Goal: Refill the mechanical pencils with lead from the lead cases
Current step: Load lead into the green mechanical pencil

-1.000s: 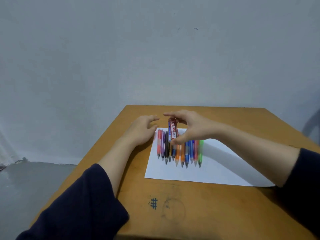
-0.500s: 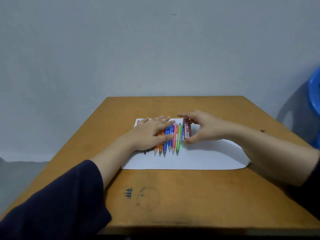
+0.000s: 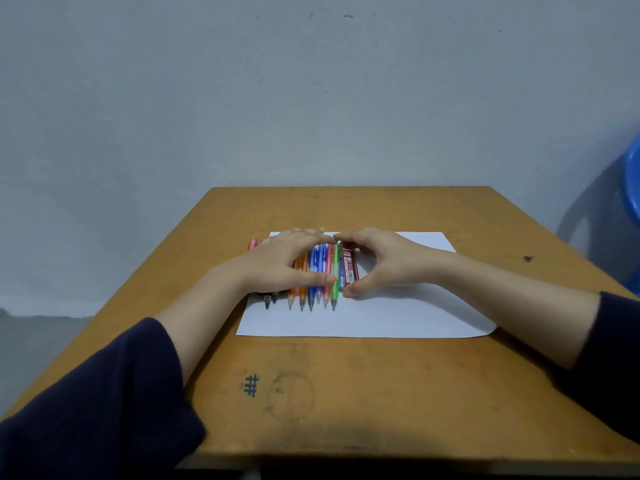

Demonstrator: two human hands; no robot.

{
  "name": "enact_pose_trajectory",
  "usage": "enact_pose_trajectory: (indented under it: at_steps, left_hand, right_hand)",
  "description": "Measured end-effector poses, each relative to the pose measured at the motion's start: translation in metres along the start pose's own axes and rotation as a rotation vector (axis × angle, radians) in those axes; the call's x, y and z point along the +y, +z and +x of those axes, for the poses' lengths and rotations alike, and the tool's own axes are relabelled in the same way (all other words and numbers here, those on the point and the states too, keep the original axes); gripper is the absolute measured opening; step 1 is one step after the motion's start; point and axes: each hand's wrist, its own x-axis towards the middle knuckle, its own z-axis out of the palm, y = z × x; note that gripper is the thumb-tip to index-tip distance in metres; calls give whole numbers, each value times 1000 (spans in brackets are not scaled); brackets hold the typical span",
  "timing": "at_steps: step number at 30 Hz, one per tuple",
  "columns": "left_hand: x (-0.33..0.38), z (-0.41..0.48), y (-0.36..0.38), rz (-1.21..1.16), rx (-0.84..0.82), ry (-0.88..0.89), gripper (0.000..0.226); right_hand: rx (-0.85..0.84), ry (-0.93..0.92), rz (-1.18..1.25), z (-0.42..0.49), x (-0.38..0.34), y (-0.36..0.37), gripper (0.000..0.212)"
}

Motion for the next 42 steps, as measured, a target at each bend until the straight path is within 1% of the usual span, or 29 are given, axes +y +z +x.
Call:
enact_pose_trajectory:
  at_steps: [2,4,5,7,9,11,14,17,22,26,28,31,33,35,37,39,42]
  left_hand:
    - [-1,1,1,21,-23,-6,87]
    - [0,2,2,43,-56,-21,84]
    - [-1,3,2,50,-66,-30,82]
    - [0,3,2,52,-71,-36,83]
    - [-1,4,2,58,-80,-31,86]
    - [-2,5,2,61,-85,-38,86]
    - [-1,5,1,70,-95,-47,85]
    - [-1,5,1,68,-111,-53,87]
    - [2,5,-1,77,-105,-58,79]
    - [-1,5,1,29,-92,-54,89]
    - [-2,5,1,-11,-56,-62,90]
    - [-6,5,-1,3,23,-101,81]
    - [-10,4,0,14,38,-124,77]
    - [-13,4,1,23,20,-152,74]
    - [-14,4,3,30,16,-169,72]
    - [-15,5,3,39,16,-165,69]
    - [-15,7,3,46,11,-156,69]
  right_hand:
    - [9,-3,43,2,2,2,85]
    - [2,7,50,2,7,2,96]
    - [-10,13,46,1,10,2,98]
    - [-37,23,64,-1,14,0,99]
    - [-52,39,154,-3,17,-1,99]
    - [-30,54,239,-5,20,-3,98]
    - [9,79,294,-7,23,-8,95]
    - [-13,88,236,-10,26,-9,96]
    - [-53,92,94,-12,23,-10,96]
    - [-93,89,25,-14,21,-11,96]
    - [-111,90,26,-13,18,-12,98]
    - [-71,100,133,-3,10,-13,89]
    - [-51,108,120,6,4,-12,86]
    - [-95,121,66,13,-5,-11,85]
    - [-156,131,52,17,-13,-8,79]
    - [-178,125,7,18,-18,-4,85]
    - [-172,98,-36,17,-17,0,107]
